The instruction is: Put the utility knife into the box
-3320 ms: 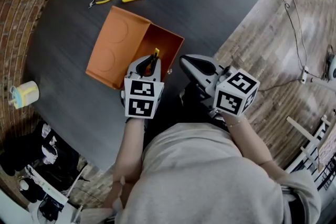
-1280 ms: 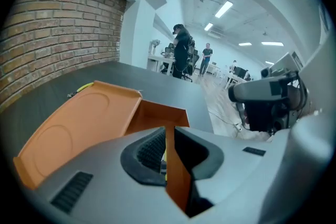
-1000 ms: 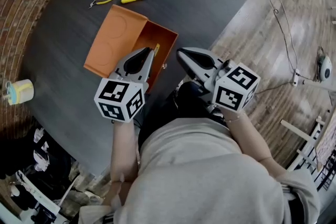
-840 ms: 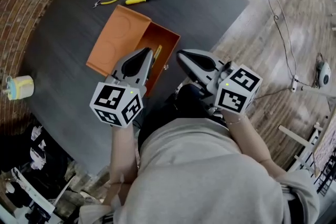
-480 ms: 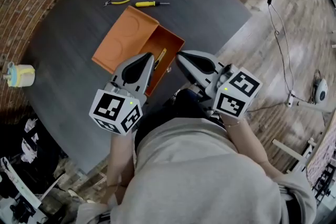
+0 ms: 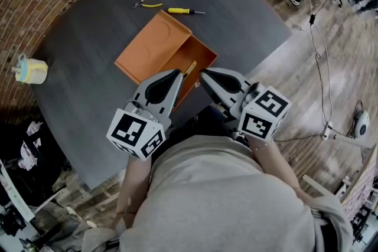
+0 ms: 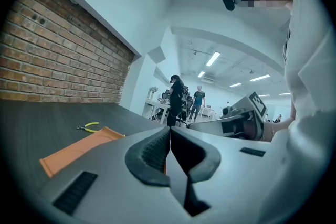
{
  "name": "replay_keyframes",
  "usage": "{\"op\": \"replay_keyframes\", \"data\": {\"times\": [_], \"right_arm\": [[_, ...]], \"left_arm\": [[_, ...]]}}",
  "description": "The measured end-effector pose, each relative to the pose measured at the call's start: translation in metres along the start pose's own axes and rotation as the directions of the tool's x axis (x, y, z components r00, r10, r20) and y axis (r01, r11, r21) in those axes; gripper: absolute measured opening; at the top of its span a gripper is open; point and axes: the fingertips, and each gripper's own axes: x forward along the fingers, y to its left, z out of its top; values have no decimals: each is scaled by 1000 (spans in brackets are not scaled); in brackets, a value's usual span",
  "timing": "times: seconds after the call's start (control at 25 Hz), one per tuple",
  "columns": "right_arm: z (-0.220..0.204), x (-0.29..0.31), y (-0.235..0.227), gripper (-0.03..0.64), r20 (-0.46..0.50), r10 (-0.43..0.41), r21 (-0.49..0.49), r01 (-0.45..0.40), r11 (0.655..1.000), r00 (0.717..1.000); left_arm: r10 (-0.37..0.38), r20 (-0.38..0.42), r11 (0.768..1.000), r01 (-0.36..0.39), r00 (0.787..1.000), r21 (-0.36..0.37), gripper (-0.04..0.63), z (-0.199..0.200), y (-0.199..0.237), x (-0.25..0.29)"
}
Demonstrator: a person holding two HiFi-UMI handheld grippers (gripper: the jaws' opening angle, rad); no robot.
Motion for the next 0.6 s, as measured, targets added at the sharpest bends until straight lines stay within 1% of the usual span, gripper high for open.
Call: {"op": "replay_keyframes", "data": {"times": [0.16, 0.28, 0.36, 0.6], "right_arm": [[-10, 3, 5, 7, -26, 20, 9, -20, 1000, 999], [-15, 5, 8, 8, -39, 31, 15, -31, 999, 999], [-17, 6, 8, 6, -46, 34, 15, -33, 999, 998], [-23, 7, 5, 7, -64, 26, 36, -24, 999, 998]], "left_arm": [[60, -85, 997, -64, 995, -52, 21, -24, 7, -3], [72, -134, 995, -81, 988, -63, 21, -38, 7, -5], [71, -144, 995, -81, 987, -65, 21, -42, 6, -5], [59, -142, 992, -74, 988, -99, 21, -46, 3, -4]]}}
